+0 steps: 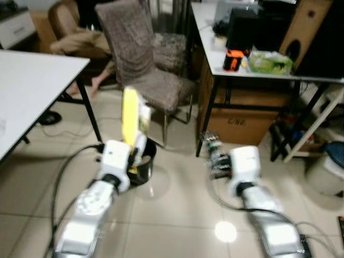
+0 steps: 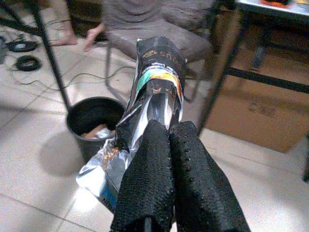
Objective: Picking trash to rubbish bin
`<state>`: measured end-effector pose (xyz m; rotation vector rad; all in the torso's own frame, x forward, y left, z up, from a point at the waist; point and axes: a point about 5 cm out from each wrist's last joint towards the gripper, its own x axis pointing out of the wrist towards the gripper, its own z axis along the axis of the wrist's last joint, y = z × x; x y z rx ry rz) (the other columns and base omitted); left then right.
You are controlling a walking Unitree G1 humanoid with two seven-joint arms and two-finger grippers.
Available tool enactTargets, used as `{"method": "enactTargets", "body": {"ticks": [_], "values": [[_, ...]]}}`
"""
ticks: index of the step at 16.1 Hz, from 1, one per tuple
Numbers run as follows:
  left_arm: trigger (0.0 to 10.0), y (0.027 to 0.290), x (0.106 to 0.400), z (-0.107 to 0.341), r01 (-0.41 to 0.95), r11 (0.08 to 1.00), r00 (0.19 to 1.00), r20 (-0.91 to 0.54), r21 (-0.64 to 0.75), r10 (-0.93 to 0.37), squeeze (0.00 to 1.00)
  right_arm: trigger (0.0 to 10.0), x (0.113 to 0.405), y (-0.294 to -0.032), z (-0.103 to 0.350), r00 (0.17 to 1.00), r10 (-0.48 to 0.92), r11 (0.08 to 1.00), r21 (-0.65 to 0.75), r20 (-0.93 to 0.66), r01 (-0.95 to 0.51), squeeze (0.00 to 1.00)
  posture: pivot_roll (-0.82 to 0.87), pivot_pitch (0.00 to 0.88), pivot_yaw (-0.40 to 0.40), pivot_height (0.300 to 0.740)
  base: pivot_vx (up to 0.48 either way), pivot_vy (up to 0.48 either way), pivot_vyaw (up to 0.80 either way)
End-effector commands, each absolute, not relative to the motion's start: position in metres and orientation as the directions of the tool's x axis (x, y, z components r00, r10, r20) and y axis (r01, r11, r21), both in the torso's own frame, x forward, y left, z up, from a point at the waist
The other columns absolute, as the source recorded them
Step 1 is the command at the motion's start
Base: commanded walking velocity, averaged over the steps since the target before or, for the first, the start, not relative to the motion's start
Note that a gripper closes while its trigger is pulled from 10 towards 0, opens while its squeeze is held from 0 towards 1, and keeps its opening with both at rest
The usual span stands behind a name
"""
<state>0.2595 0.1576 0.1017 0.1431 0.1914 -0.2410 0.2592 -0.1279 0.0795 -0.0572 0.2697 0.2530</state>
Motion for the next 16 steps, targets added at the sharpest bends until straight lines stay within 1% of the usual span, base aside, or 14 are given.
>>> {"method": "enactTargets", "body": {"ticks": [1,2,7,9,11,13,16], "values": [[10.0,0.152,0.263,0.104,0.262,0.958,0.953,-0.188,0.116,-0.238,0.00,10.0,0.261,-0.139,0.080,0.942,0.206,0.971,-0.061,-0.266,-0.230,0.00,-0.10,0.000,-0.039,0.740,0.401,0.000,0.00],[10.0,0.152,0.263,0.104,0.260,0.959,0.954,-0.187,0.116,-0.236,0.00,10.0,0.260,-0.138,0.077,0.939,0.213,0.967,-0.081,-0.269,-0.243,0.00,-0.11,0.000,-0.038,0.740,0.398,0.000,0.00],[10.0,0.150,0.266,0.101,0.270,0.956,0.949,-0.196,0.111,-0.245,0.00,10.0,0.256,-0.137,0.073,0.935,0.222,0.962,-0.092,-0.277,-0.256,0.00,-0.12,0.000,-0.027,0.740,0.400,0.000,0.00],[10.0,0.148,0.270,0.102,0.275,0.955,0.949,-0.192,0.113,-0.250,0.00,10.0,0.255,-0.138,0.073,0.930,0.235,0.961,-0.077,-0.281,-0.266,0.00,-0.13,0.000,-0.021,0.740,0.401,0.000,0.00],[10.0,0.146,0.271,0.102,0.283,0.952,0.947,-0.191,0.114,-0.258,0.00,10.0,0.255,-0.138,0.074,0.929,0.244,0.960,-0.067,-0.278,-0.272,0.00,-0.14,0.000,-0.019,0.740,0.399,0.000,0.51],[10.0,0.146,0.271,0.100,0.295,0.946,0.944,-0.195,0.132,-0.267,0.00,10.0,0.257,-0.139,0.073,0.930,0.240,0.960,-0.077,-0.277,-0.271,0.00,-0.14,0.000,-0.020,0.740,0.407,0.000,0.80],[10.0,0.146,0.273,0.100,0.299,0.944,0.943,-0.193,0.142,-0.269,0.00,10.0,0.260,-0.139,0.070,0.933,0.224,0.955,-0.125,-0.283,-0.267,0.00,-0.13,0.000,-0.023,0.740,0.400,0.000,0.00]]}}
